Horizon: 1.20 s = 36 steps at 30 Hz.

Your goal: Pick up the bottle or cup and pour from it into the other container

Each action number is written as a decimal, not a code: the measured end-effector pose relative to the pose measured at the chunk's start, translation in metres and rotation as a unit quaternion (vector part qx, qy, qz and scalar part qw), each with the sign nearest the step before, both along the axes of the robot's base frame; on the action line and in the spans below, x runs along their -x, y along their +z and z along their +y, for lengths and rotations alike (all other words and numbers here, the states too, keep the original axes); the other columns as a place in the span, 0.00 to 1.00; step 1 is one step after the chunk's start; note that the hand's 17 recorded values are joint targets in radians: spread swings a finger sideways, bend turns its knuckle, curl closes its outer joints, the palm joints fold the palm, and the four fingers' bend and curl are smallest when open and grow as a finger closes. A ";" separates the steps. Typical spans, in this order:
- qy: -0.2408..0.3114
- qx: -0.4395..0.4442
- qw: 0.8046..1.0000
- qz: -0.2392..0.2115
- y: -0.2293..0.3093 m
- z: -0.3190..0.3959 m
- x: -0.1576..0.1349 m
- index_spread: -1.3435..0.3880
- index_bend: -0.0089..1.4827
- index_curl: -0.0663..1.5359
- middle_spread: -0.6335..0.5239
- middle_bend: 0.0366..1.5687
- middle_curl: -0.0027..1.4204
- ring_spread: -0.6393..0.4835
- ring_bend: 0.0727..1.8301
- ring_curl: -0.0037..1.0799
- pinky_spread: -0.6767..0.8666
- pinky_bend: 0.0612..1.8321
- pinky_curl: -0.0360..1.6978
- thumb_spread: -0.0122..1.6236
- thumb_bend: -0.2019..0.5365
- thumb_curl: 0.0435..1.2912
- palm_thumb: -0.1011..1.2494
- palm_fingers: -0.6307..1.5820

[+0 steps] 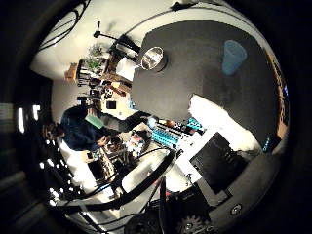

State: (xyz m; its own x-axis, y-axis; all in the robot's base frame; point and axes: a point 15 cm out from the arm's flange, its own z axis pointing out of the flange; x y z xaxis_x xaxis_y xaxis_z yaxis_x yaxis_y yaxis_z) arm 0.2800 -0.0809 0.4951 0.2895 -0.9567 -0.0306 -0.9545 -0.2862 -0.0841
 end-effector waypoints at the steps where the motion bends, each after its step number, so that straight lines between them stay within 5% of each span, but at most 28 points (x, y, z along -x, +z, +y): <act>1: 0.005 0.001 1.000 -0.008 0.001 -0.001 -0.005 0.53 0.13 0.25 0.46 0.10 0.21 0.64 0.07 0.22 0.71 0.16 0.16 0.65 0.25 0.30 0.76 0.46; 36: -0.148 -0.190 0.969 -0.051 -0.027 -0.120 -0.049 0.59 0.11 0.20 0.55 0.15 0.24 0.71 0.18 0.24 0.73 0.28 0.17 0.66 0.24 0.28 0.61 0.37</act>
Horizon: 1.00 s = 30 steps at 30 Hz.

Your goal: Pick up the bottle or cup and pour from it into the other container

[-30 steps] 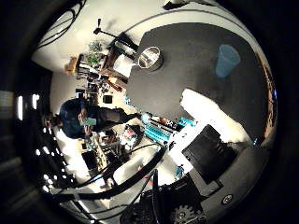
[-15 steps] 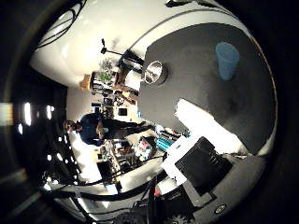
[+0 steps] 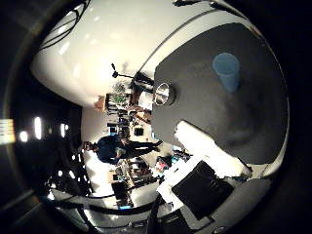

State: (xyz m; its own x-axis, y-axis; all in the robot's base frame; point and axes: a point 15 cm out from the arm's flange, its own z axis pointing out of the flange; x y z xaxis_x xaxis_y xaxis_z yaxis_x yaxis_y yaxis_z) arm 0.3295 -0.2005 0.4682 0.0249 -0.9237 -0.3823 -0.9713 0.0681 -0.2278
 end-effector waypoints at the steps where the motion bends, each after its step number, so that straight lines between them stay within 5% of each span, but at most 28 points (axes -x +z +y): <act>1: -0.004 0.000 1.000 0.000 0.000 -0.005 -0.001 0.59 0.11 0.20 0.55 0.15 0.24 0.71 0.18 0.23 0.73 0.28 0.17 0.66 0.24 0.28 0.61 0.37; 20: -0.039 -0.018 0.999 0.005 -0.028 -0.081 -0.011 0.59 0.11 0.20 0.55 0.15 0.24 0.71 0.19 0.22 0.72 0.30 0.17 0.66 0.24 0.28 0.62 0.36; 30: -0.072 -0.067 0.994 -0.054 -0.044 -0.119 -0.011 0.60 0.11 0.20 0.57 0.15 0.24 0.72 0.20 0.22 0.72 0.30 0.17 0.66 0.24 0.28 0.61 0.35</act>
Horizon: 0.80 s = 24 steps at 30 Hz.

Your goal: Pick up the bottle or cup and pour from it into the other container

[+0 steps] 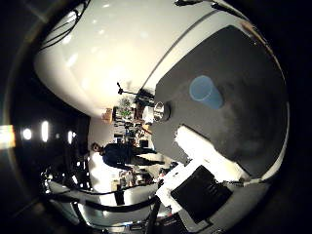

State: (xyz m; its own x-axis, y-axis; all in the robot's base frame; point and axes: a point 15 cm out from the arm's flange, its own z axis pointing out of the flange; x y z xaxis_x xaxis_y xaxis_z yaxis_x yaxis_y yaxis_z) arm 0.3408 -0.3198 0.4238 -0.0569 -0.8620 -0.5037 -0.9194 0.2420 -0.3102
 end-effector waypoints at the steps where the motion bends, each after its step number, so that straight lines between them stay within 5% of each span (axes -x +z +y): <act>1: -0.006 -0.007 1.000 0.003 -0.007 -0.006 0.002 0.61 0.10 0.20 0.57 0.15 0.24 0.72 0.20 0.22 0.72 0.30 0.17 0.67 0.24 0.28 0.61 0.34; 7: -0.036 -0.050 0.998 -0.009 -0.036 -0.038 0.016 0.61 0.11 0.20 0.59 0.15 0.24 0.73 0.19 0.22 0.72 0.29 0.17 0.67 0.24 0.27 0.60 0.33; 24: -0.135 -0.128 0.971 -0.153 -0.108 -0.082 -0.014 0.64 0.10 0.20 0.61 0.14 0.24 0.74 0.17 0.22 0.73 0.29 0.18 0.66 0.24 0.25 0.59 0.32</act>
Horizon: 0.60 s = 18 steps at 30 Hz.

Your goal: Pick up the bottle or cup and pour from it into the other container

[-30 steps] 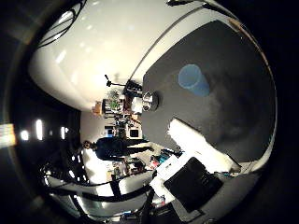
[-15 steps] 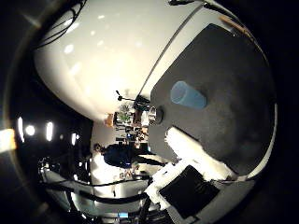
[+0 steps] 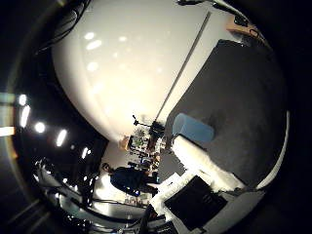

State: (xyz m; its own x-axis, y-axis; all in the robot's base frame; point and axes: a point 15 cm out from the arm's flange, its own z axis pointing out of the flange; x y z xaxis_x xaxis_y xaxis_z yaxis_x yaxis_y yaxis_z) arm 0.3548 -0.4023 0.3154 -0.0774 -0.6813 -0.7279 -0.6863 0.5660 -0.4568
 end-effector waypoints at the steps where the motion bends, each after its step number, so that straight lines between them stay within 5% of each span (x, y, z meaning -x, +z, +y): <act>1: -0.002 -0.003 1.000 -0.006 -0.004 0.001 -0.001 0.64 0.10 0.20 0.62 0.14 0.24 0.74 0.17 0.23 0.72 0.29 0.18 0.66 0.24 0.25 0.59 0.31; 10: -0.017 -0.057 0.997 -0.051 -0.038 0.006 -0.017 0.66 0.10 0.18 0.66 0.13 0.24 0.74 0.17 0.23 0.71 0.29 0.18 0.63 0.23 0.23 0.56 0.28; 18: -0.005 -0.094 0.994 -0.048 -0.074 0.019 -0.034 0.66 0.10 0.18 0.67 0.12 0.24 0.74 0.16 0.24 0.72 0.28 0.19 0.59 0.22 0.20 0.45 0.27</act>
State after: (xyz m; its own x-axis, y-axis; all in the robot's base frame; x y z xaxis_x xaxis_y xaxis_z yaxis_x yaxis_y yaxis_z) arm 0.3884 -0.3836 0.2413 -0.0073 -0.5315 -0.8470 -0.6377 0.6549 -0.4055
